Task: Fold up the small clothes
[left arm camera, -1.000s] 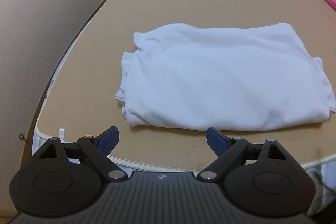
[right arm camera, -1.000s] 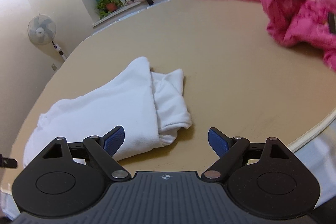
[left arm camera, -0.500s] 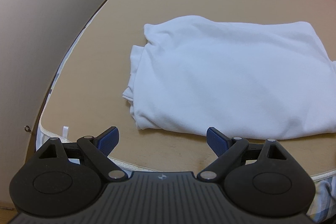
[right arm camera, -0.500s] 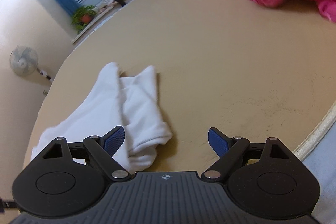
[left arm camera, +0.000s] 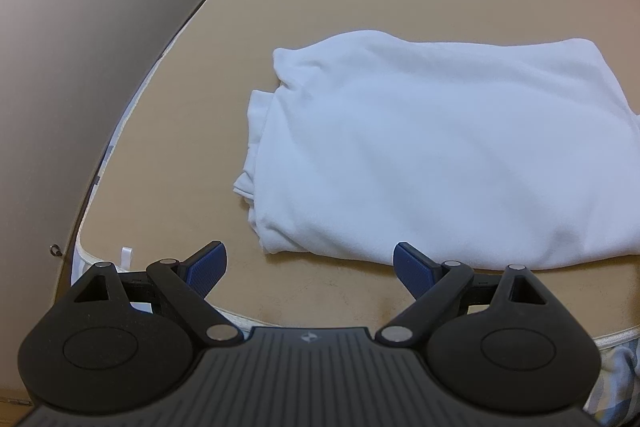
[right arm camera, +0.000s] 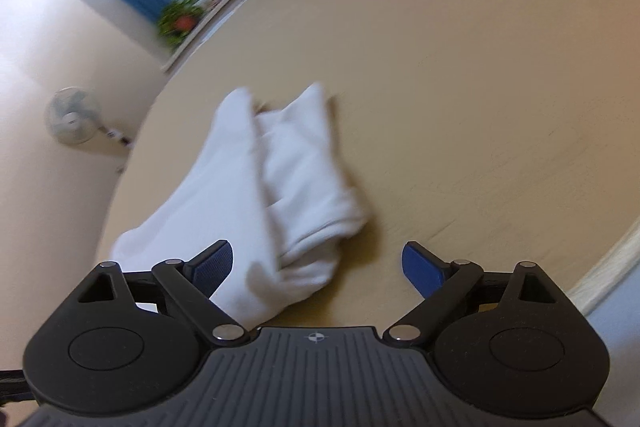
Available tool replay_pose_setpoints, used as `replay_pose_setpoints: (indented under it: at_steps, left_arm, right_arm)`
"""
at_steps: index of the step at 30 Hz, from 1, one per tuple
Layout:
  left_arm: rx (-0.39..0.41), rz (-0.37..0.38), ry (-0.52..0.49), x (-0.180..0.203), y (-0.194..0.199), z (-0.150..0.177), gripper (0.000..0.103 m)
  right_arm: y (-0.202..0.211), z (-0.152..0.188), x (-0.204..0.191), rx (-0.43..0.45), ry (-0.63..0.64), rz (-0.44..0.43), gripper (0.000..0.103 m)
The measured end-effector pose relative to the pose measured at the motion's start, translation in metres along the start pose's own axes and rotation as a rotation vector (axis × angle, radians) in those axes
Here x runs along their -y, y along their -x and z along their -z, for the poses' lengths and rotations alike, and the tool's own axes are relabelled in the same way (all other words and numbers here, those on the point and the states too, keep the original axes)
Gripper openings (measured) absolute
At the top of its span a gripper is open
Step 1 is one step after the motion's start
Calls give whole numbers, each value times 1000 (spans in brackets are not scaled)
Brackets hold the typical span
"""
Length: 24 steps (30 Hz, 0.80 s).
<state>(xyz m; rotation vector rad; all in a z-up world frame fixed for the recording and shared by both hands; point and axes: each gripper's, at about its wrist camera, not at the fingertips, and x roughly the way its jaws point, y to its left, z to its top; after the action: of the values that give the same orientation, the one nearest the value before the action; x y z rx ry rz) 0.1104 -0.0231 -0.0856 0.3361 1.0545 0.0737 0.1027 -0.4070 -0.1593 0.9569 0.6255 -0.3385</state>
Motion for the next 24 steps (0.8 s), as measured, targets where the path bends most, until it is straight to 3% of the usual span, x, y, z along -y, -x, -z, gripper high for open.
replay_pose_setpoints:
  at_steps: [12,24]
  left_arm:
    - [-17,-11,70,-26,-9,-4,93]
    - [-10,-11,80,-32,-8,-4,93]
  right_arm:
    - [-13,12,-23,-72,8,-95,94]
    - [-12,14,-33,-95,43,-106,93]
